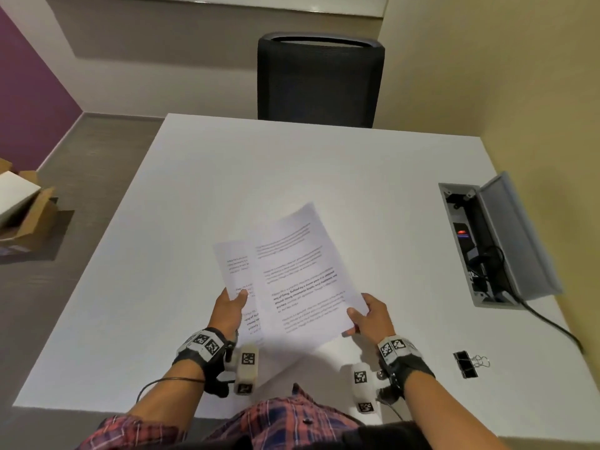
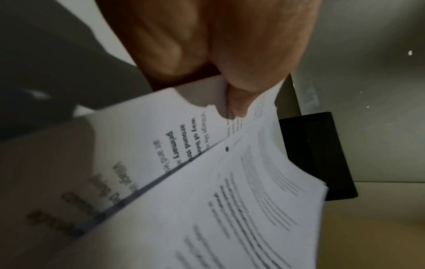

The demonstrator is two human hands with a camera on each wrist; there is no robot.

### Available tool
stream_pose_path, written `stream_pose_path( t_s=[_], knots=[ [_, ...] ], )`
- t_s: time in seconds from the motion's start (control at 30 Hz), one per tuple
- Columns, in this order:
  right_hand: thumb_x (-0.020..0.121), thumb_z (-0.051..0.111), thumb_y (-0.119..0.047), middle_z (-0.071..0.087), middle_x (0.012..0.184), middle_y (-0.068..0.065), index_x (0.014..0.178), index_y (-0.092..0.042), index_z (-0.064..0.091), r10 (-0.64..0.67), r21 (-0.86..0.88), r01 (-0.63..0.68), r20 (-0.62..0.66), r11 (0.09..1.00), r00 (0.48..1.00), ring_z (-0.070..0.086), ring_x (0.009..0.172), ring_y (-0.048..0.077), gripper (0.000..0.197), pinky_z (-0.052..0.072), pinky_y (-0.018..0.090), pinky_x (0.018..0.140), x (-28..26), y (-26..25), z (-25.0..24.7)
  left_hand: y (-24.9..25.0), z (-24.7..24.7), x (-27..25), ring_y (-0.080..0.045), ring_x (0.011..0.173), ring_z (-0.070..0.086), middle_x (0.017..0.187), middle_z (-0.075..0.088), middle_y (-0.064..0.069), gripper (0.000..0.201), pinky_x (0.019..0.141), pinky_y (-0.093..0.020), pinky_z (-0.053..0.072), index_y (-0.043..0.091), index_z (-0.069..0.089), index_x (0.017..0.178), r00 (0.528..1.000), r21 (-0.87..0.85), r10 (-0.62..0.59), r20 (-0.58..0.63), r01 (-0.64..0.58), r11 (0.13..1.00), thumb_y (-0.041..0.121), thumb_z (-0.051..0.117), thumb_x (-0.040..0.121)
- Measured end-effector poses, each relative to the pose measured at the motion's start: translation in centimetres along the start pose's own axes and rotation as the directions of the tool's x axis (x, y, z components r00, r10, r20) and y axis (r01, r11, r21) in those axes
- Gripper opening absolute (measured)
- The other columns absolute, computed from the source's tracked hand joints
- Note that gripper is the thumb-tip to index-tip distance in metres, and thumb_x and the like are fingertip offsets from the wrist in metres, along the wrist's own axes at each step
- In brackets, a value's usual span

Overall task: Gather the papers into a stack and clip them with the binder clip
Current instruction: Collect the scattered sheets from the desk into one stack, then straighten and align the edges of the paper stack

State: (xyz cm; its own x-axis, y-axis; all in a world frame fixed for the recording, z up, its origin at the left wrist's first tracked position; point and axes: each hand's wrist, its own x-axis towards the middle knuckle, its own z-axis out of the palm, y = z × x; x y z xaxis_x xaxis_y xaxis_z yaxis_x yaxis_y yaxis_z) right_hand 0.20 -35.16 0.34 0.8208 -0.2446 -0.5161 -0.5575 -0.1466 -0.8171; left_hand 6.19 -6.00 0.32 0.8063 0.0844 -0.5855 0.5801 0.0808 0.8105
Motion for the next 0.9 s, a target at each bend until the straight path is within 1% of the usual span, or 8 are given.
stream_pose_path(
  t_s=[0.1,0.27,0.4,0.53,0.67,0.77,0.83,0.9],
  knots=[
    [0.091,0.058,-0.003,0.066,0.105,0.013,0.108,-0.011,0.058,0.093,-0.163,-0.084,0.047,0.983,0.995,0.068,0.066,0.022,0.018,0.063,0.035,0.056,0.4,0.8,1.1,-1.0,0.3,0.1,-0.031,0.114,0.060,0.123,0.062,-0.008,0.028,0.103,-0.050,0.044,0.021,0.051,0.127,1.000,-0.001,-0.011,-0.004,0.011,1.000,0.023,0.047,0.100],
    [0.091,0.055,-0.002,0.062,0.098,0.010,0.124,-0.013,0.055,0.127,-0.363,-0.083,0.098,0.928,0.987,0.062,0.059,0.019,0.035,0.048,0.018,0.037,0.8,0.7,1.8,-2.5,0.4,0.3,-0.031,0.106,0.065,0.122,0.066,-0.012,0.030,0.097,-0.052,0.049,0.018,0.057,0.121,0.998,0.034,-0.044,0.034,0.043,0.999,0.017,0.062,0.091],
    [0.085,0.057,-0.004,0.064,0.087,0.005,0.105,-0.022,0.059,0.104,-0.508,-0.002,0.172,0.861,0.980,0.059,0.061,0.019,0.027,0.055,0.028,0.055,1.1,0.3,2.1,-2.9,0.5,0.5,-0.031,0.108,0.063,0.117,0.066,-0.012,0.033,0.098,-0.046,0.048,0.016,0.059,0.114,1.000,0.081,-0.001,0.028,-0.001,0.997,0.005,0.069,0.085],
    [0.082,0.064,-0.013,0.067,0.097,0.003,0.104,-0.021,0.058,0.087,-0.569,0.069,0.244,0.820,0.966,0.062,0.077,0.019,0.024,0.044,0.018,0.057,1.2,0.3,1.8,-2.2,0.8,0.5,-0.030,0.107,0.062,0.110,0.065,-0.006,0.031,0.097,-0.044,0.048,0.019,0.058,0.113,0.995,0.196,0.095,0.008,-0.094,0.976,0.006,0.067,0.086],
    [0.080,0.067,-0.012,0.058,0.090,-0.007,0.107,-0.022,0.052,0.051,-0.466,0.043,0.188,0.884,0.981,0.055,0.076,0.008,0.032,0.040,0.011,0.060,1.3,0.3,1.2,0.1,1.3,-0.1,-0.024,0.105,0.064,0.113,0.068,0.000,0.031,0.096,-0.045,0.050,0.026,0.057,0.114,0.982,0.280,0.167,0.094,-0.187,0.942,0.012,0.063,0.088],
    [0.078,0.068,0.003,0.054,0.097,-0.001,0.124,-0.015,0.047,0.046,-0.171,-0.039,0.040,0.985,0.998,0.055,0.085,0.012,0.054,0.045,0.012,0.063,1.3,-1.0,0.5,2.3,1.8,-0.9,-0.018,0.104,0.067,0.112,0.071,0.004,0.031,0.092,-0.042,0.053,0.028,0.061,0.115,0.965,0.265,0.207,0.164,-0.245,0.933,0.015,0.063,0.088],
    [0.077,0.064,0.018,0.056,0.101,0.007,0.128,-0.008,0.043,-0.012,0.080,0.013,-0.002,0.997,1.000,0.057,0.085,0.013,0.061,0.052,0.011,0.060,1.1,-3.3,-0.1,3.9,2.1,-1.7,-0.012,0.100,0.068,0.109,0.072,0.006,0.029,0.086,-0.035,0.055,0.029,0.063,0.113,0.945,0.242,0.252,0.207,-0.299,0.923,0.014,0.064,0.088],
    [0.077,0.064,0.020,0.062,0.109,0.012,0.127,-0.009,0.046,-0.104,0.205,0.101,0.001,0.973,0.995,0.063,0.092,0.018,0.061,0.055,0.013,0.065,1.0,-6.0,-0.8,5.7,2.7,-2.7,-0.003,0.092,0.070,0.099,0.074,0.012,0.027,0.074,-0.020,0.054,0.030,0.063,0.105,0.917,0.233,0.304,0.258,-0.364,0.902,0.009,0.063,0.089]
  ],
)
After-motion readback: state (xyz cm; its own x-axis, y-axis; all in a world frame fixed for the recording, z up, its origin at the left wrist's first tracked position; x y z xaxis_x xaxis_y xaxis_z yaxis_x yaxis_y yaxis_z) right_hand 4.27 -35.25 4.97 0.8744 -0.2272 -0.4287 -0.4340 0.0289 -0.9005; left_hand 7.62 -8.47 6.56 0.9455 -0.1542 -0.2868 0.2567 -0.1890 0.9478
